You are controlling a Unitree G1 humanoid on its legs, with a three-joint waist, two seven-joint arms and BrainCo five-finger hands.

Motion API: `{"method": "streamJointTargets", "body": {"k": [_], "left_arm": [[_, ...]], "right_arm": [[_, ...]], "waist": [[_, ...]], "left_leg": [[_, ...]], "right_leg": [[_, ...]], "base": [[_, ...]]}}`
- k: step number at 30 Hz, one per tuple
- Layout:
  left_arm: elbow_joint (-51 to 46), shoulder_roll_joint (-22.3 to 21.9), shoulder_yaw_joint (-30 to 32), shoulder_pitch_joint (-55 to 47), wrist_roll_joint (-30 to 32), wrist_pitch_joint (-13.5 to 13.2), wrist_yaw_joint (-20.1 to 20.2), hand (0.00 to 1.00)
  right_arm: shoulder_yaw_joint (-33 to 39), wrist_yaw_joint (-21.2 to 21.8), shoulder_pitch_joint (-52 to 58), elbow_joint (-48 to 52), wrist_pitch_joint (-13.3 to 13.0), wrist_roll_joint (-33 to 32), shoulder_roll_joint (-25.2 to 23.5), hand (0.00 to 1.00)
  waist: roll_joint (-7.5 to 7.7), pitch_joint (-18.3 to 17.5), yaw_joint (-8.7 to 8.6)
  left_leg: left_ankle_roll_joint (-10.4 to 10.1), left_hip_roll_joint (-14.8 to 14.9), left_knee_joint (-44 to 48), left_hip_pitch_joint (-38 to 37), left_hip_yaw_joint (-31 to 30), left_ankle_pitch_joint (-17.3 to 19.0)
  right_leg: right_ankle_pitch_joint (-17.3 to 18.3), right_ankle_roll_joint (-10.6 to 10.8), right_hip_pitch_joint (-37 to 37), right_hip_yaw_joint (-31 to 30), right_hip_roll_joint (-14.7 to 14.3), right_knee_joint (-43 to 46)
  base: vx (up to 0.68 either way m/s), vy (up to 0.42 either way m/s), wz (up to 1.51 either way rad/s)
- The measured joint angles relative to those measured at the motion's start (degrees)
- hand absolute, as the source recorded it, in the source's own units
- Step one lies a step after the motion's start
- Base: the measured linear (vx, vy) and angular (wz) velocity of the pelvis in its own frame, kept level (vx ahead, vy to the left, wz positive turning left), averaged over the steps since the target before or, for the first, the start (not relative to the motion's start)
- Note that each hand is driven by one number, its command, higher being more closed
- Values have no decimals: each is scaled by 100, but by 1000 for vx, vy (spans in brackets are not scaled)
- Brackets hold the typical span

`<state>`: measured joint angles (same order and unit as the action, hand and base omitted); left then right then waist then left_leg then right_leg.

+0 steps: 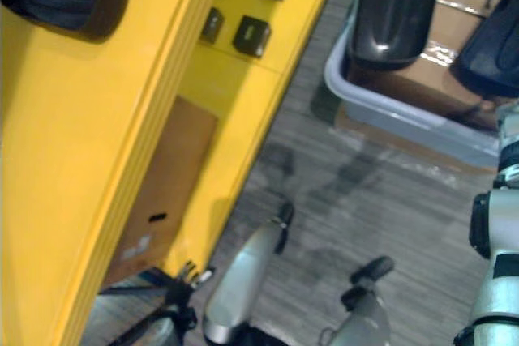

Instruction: Walk over and take plastic housings, then place them on the shelf

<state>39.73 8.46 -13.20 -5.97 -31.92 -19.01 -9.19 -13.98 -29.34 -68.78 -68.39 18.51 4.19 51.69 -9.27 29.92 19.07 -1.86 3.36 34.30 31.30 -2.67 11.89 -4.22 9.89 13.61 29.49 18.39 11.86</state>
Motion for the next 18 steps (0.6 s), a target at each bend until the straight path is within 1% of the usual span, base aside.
{"method": "streamJointTargets", "body": {"k": [1,2,4,5,6,7,8,10,12,13,14,15,17,18], "left_arm": [[-322,-3,106,-4,1,-7,-147,0],[-500,5,166,-4,3,-11,-212,0],[-1248,27,428,-4,68,-20,-471,0],[-1477,39,479,-4,99,-12,-530,0],[-1884,64,557,-6,110,13,-589,0],[-2081,74,580,-8,124,27,-601,0],[-2714,120,578,-18,281,97,-617,0],[-3126,146,581,-19,361,151,-576,0],[-3773,254,593,54,367,373,-506,0],[-3843,264,611,97,360,432,-461,0],[-3880,264,623,223,360,522,-354,0],[-3905,259,609,360,360,665,-293,0],[-3920,259,555,550,344,817,-201,0],[-3920,260,499,752,305,981,-121,0]], "right_arm": [[-32,-119,113,253,-17,130,-26,100],[-32,-181,137,344,-22,175,-60,100],[-32,-399,244,683,-35,365,-232,100],[-32,-455,291,790,-65,406,-270,100],[-33,-494,390,972,-102,539,-350,100],[-33,-527,421,1066,-125,589,-390,100],[-29,-684,498,1446,-183,702,-475,100],[-23,-815,610,1776,-254,811,-505,100],[64,-986,989,2652,-330,1004,-633,100],[121,-1007,1094,2867,-365,1057,-697,100],[159,-1050,1306,3277,-438,1195,-814,100],[168,-1055,1498,3649,-520,1394,-905,100],[201,-1059,1771,4122,-649,1620,-1020,100],[233,-1061,1949,4440,-776,1760,-1149,100]], "waist": [[64,3,-88],[104,11,-120],[307,-8,-240],[352,-3,-268],[475,-18,-302],[531,-33,-328],[631,-30,-434],[685,-36,-471],[817,-48,-625],[859,-46,-636],[954,-95,-680],[1056,-149,-752],[1222,-261,-812],[1343,-340,-899]], "left_leg": [[-25,15,-55,-78,-7,-18],[-42,25,-95,-126,-4,-30],[-115,79,-289,-334,24,-102],[-137,96,-334,-417,22,-121],[-170,112,-494,-575,24,-186],[-186,116,-584,-642,28,-225],[-239,137,-785,-825,27,-299],[-255,193,-834,-901,50,-310],[-280,290,-902,-1070,96,-323],[-282,329,-929,-1152,182,-325],[-286,355,-1007,-1298,264,-326],[-296,357,-1110,-1446,339,-332],[-319,365,-1222,-1558,458,-345],[-324,393,-1266,-1619,514,-342]], "right_leg": [[-2,-2,-78,7,-29,-41],[-8,-10,-113,9,-40,-60],[-34,-42,-246,3,-104,-183],[-41,-52,-315,5,-134,-229],[-42,-54,-400,8,-155,-290],[-44,-57,-429,11,-159,-306],[-51,-70,-555,29,-200,-385],[-66,-91,-589,18,-253,-418],[-95,-135,-721,5,-352,-488],[-110,-155,-762,-14,-370,-507],[-120,-169,-822,-69,-386,-537],[-121,-170,-894,-129,-386,-586],[-136,-188,-932,-167,-394,-685],[-180,-222,-966,-199,-435,-774]], "base": [[-54,-26,-2],[-43,-28,-4],[-31,-37,-7],[-12,-58,-5],[-1,-42,-3],[2,-73,0],[4,-40,-2],[-5,-33,-8],[3,-13,-15],[10,-7,-29],[19,6,-32],[20,12,-33],[10,11,-25],[0,6,-27]]}}
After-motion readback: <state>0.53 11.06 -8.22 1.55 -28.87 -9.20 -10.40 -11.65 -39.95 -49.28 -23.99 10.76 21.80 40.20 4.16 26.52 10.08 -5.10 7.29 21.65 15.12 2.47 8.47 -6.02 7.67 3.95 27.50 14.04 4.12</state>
